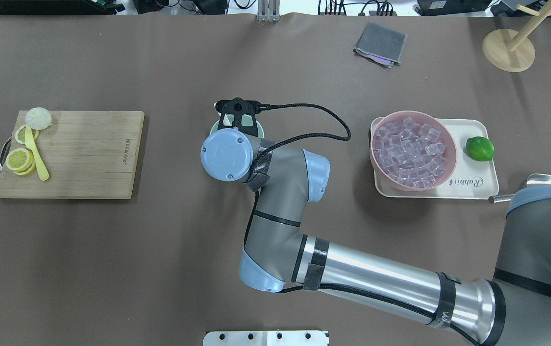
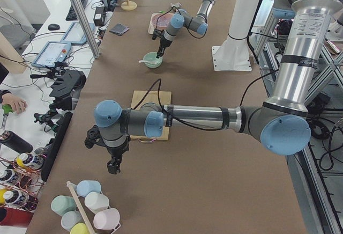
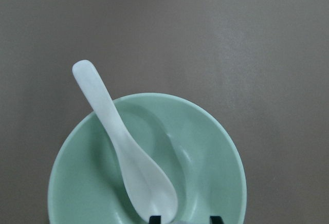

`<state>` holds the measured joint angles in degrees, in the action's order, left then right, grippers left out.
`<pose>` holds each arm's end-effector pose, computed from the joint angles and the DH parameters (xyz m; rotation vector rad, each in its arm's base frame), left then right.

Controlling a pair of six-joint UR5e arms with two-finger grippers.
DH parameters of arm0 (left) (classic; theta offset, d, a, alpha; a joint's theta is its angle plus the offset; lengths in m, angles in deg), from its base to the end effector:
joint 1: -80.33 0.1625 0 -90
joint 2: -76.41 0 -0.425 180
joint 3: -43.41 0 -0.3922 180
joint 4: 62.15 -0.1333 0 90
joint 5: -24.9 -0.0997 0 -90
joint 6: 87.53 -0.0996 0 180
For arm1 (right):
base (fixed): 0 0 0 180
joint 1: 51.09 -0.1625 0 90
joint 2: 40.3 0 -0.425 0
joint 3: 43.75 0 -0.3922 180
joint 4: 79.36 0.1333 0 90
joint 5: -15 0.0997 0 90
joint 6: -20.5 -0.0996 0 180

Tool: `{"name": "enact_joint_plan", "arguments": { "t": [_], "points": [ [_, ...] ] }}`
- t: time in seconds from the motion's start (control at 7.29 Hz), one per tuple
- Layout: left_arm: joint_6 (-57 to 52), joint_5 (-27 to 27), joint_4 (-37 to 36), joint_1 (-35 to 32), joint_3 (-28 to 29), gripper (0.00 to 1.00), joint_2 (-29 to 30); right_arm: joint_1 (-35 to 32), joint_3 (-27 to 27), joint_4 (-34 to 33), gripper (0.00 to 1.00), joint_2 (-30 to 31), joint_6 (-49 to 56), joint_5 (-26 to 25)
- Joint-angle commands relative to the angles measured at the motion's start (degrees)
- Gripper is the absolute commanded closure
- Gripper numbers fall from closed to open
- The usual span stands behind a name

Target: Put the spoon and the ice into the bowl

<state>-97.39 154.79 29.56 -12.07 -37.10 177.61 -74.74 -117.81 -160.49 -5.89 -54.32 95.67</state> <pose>-0.0936 -0.5752 0.6380 0.1314 0.6865 0.1456 -0.6658 -0.4547 0.1428 0.4259 -0.7473 0.2076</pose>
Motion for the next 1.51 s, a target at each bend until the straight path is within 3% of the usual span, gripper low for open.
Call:
{"name": "enact_joint_plan", "arguments": {
  "t": [0.0, 0.27, 0.41, 0.55, 0.82, 1.24, 1.37],
  "points": [
    [-0.24, 0.1, 0.22, 0.03, -0.52, 0.01, -1.26, 0.01, 0.06, -0.69, 0.0, -0.14, -0.59, 1.05],
    [-0.42, 0.01, 0.23, 0.03, -0.87, 0.01, -2.23, -2.43, -0.29, -2.53, 0.0, 0.12, -0.68, 4.37],
    [-0.33, 0.1, -0.64, 0.03, -0.61, 0.01, -2.41, -5.76, -0.55, -2.45, 0.0, 0.73, -0.59, 11.01],
    [-0.07, 1.32, -1.18, -0.06, -0.09, 0.01, -2.5, -8.49, -1.6, -2.45, 0.0, 1.96, 0.19, 13.52],
    [0.37, 7.29, -3.11, -0.06, -3.06, 0.01, -5.39, -15.6, -9.04, -4.02, 0.0, 8.09, 6.66, 20.97],
    [6.95, 7.74, -6.1, 0.03, -14.46, 0.01, -16.0, -24.4, -19.5, -7.2, 0.0, 19.24, 19.67, 27.77],
    [13.84, 8.18, -5.93, 0.03, -15.46, 0.01, -16.65, -27.12, -22.85, -7.55, 0.0, 23.46, 24.58, 28.91]
  ]
}}
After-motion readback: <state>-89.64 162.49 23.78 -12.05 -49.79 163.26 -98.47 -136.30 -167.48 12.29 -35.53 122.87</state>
